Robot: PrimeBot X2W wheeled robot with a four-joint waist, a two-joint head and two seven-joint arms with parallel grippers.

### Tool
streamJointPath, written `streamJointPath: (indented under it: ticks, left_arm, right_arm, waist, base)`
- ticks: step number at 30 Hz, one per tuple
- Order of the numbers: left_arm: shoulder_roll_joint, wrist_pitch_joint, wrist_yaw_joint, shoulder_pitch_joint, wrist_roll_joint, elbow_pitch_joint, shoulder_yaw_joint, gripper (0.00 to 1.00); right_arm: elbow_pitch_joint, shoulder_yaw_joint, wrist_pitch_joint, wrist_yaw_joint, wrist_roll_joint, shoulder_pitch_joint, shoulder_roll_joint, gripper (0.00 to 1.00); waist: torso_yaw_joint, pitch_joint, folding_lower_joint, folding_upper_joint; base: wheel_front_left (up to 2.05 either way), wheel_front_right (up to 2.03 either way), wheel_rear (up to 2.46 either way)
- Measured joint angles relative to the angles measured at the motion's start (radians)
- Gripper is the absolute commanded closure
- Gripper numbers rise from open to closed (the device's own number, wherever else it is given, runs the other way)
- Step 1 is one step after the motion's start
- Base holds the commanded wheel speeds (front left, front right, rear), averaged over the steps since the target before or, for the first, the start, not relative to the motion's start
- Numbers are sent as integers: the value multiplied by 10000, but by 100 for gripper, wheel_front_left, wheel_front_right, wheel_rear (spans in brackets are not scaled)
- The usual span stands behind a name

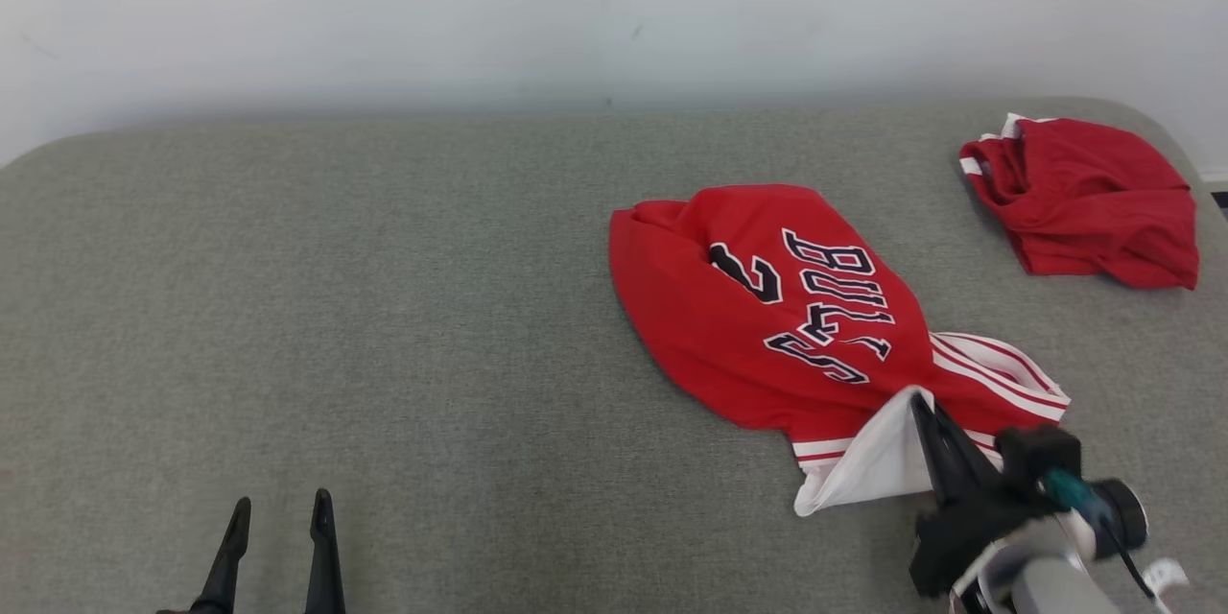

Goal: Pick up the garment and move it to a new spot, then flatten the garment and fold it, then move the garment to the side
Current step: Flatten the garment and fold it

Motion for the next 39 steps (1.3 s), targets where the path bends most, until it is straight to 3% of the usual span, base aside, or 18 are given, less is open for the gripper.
streamJointPath:
  ticks: [6,9,10,11,13,14,25,30,39]
  left_arm:
    - [0,0,50,105,-33,-15,-59,0]
    - [-2,0,50,104,-46,-4,-67,0]
    - [-2,0,50,104,-46,6,-88,0]
    - [-2,0,50,104,-46,15,-105,0]
    - [-4,0,38,96,-46,19,-119,0]
    - [-4,0,38,96,-44,21,-117,0]
    - [-2,0,4,96,-27,73,-136,0]
    - [0,0,10,97,-77,92,-245,0]
    - [-2,0,54,73,-132,67,-278,0]
  right_arm:
    - [-2638,-504,-17,0,215,2497,-178,100]
    - [-3110,-629,-19,0,382,3439,-128,100]
    - [-3112,-675,-19,0,403,3690,-128,96]
    - [-3116,-696,-17,0,401,3892,-142,80]
    - [-3312,-788,-17,0,403,4171,-140,5]
    - [-3467,-823,-15,0,418,4215,-123,0]
    - [-5825,-640,-21,0,510,4316,-186,0]
    - [-4675,40,79,0,257,3857,-288,0]
    - [-1655,1315,240,0,-454,1473,130,0]
  waist:
    - [-353,-18,0,0]
    - [-540,-12,0,0]
    - [-594,-14,-1,0]
    - [-642,-16,-1,0]
    - [-708,-27,0,0]
    - [-730,-37,0,0]
    - [-648,-143,0,-1]
    - [-415,-195,0,0]
    - [88,-71,0,0]
  base:
    - [0,0,0]
    - [0,0,0]
    - [0,0,0]
    - [0,0,0]
    - [0,0,0]
    - [0,0,0]
    - [0,0,0]
    - [0,0,0]
    - [0,0,0]
